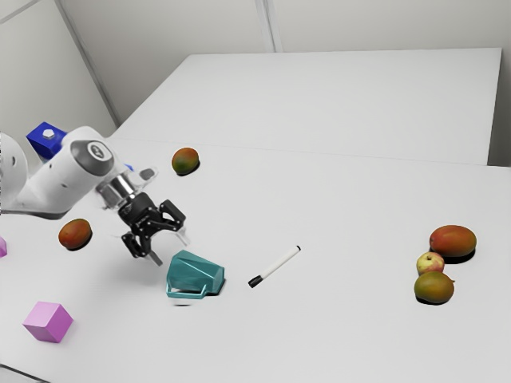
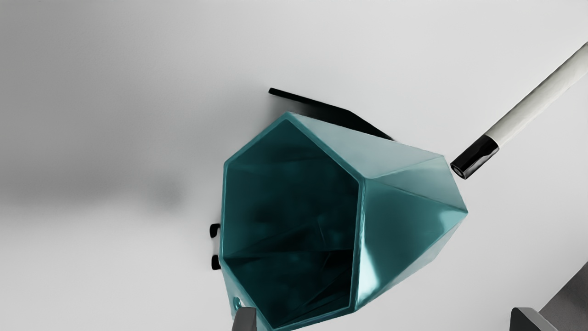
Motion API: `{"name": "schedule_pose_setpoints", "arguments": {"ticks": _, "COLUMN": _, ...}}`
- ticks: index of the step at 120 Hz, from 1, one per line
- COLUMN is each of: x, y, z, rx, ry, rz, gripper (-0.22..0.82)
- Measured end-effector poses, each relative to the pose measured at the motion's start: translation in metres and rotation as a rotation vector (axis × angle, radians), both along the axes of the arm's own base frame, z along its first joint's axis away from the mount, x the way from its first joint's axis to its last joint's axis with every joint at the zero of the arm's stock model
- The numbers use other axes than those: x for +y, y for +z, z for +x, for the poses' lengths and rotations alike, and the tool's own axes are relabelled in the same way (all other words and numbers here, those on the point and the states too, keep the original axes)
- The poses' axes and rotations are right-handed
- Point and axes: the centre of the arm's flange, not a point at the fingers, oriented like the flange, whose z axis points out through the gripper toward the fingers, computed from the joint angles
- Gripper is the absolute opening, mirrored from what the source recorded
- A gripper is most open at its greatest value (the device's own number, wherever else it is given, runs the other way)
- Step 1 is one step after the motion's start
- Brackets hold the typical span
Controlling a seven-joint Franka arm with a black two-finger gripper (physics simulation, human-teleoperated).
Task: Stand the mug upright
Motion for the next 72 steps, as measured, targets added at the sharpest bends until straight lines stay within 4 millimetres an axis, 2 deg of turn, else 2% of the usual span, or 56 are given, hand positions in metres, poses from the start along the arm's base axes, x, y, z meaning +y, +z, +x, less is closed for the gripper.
{"name": "schedule_pose_setpoints", "arguments": {"ticks": 27, "x": -0.001, "y": -0.021, "z": 0.011, "rx": 0.009, "ry": 0.047, "rz": -0.029, "gripper": 0.6}}
{"name": "schedule_pose_setpoints", "arguments": {"ticks": 55, "x": -0.014, "y": -0.045, "z": 0.016, "rx": 0.035, "ry": 0.081, "rz": -0.075, "gripper": 0.6}}
{"name": "schedule_pose_setpoints", "arguments": {"ticks": 65, "x": -0.016, "y": -0.046, "z": 0.019, "rx": 0.032, "ry": 0.095, "rz": -0.088, "gripper": 0.6}}
{"name": "schedule_pose_setpoints", "arguments": {"ticks": 68, "x": -0.016, "y": -0.045, "z": 0.02, "rx": 0.028, "ry": 0.095, "rz": -0.088, "gripper": 0.58}}
{"name": "schedule_pose_setpoints", "arguments": {"ticks": 72, "x": -0.018, "y": -0.043, "z": 0.022, "rx": 0.024, "ry": 0.089, "rz": -0.087, "gripper": 0.5}}
